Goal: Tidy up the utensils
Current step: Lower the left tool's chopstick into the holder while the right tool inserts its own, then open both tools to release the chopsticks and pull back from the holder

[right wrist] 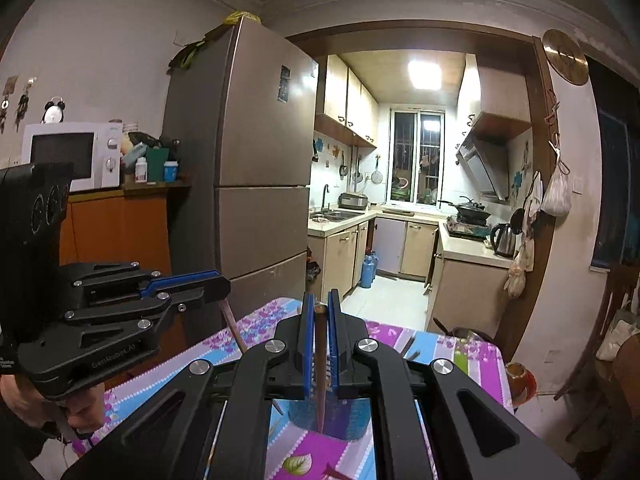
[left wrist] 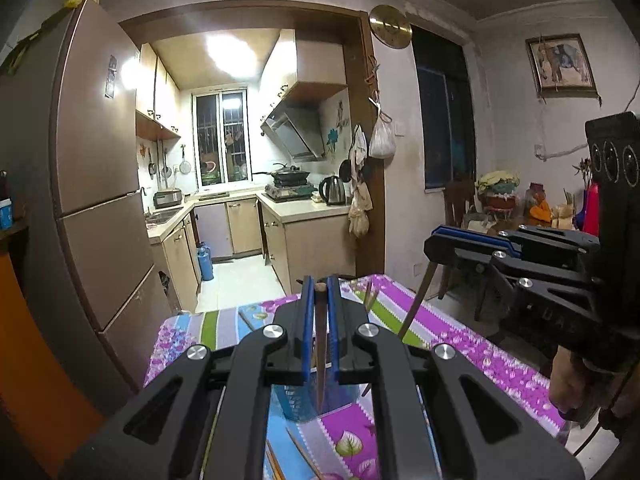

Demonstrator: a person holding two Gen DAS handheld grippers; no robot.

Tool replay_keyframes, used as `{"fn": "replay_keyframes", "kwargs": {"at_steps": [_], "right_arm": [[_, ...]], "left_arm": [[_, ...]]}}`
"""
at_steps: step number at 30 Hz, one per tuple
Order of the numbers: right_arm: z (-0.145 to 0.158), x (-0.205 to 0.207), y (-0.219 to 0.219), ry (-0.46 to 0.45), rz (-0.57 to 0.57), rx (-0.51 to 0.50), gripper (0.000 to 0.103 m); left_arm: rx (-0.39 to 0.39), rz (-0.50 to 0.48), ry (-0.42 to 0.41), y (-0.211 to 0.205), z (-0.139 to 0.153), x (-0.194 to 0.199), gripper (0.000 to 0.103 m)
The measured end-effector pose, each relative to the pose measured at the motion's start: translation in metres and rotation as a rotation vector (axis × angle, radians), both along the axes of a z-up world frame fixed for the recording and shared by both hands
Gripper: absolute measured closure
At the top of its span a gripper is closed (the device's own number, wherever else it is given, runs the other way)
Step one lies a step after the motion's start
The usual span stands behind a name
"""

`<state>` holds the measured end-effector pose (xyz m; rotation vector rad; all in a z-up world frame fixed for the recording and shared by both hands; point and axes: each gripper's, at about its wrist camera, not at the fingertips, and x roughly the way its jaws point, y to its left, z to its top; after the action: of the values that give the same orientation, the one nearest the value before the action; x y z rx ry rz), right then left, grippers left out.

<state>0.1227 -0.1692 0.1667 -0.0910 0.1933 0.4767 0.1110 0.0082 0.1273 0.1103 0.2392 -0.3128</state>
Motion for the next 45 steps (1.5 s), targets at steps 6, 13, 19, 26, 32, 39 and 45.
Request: {"fn": "replay_keyframes", "kwargs": {"at_steps": [6, 13, 19, 26, 32, 39, 45], "right_arm": [[0.027, 0.019, 0.001, -0.028, -0.006, 0.002, 0.095], [0.039, 0.046, 0.000, -0.048, -0.028, 0.006, 0.095], [0.020, 0.079, -0.009, -0.002, -0.051, 0.015, 0.095], [-0.008, 0.103, -0.004, 0.051, -0.050, 0.014, 0.095], [-0.019, 0.110, 0.006, 0.060, -0.052, -0.015, 0.095], [-0.028, 0.117, 0.005, 0.073, -0.075, -0.006, 0.095], [-0.029, 0.119, -0.009, 0.066, -0.127, -0.008, 0.095]], "left_arm": [[-0.007, 0.021, -0.027, -0.002, 0.019, 0.015, 0.098], [-0.014, 0.041, -0.045, -0.008, 0.030, 0.041, 0.098], [-0.002, 0.058, -0.023, -0.011, 0.019, 0.064, 0.098], [-0.002, 0.072, 0.021, -0.006, 0.001, 0.084, 0.098], [-0.023, 0.094, 0.066, 0.008, -0.015, 0.099, 0.098], [-0.054, 0.127, 0.092, 0.026, -0.023, 0.105, 0.097], [-0.068, 0.169, 0.084, 0.036, -0.018, 0.107, 0.070]]}}
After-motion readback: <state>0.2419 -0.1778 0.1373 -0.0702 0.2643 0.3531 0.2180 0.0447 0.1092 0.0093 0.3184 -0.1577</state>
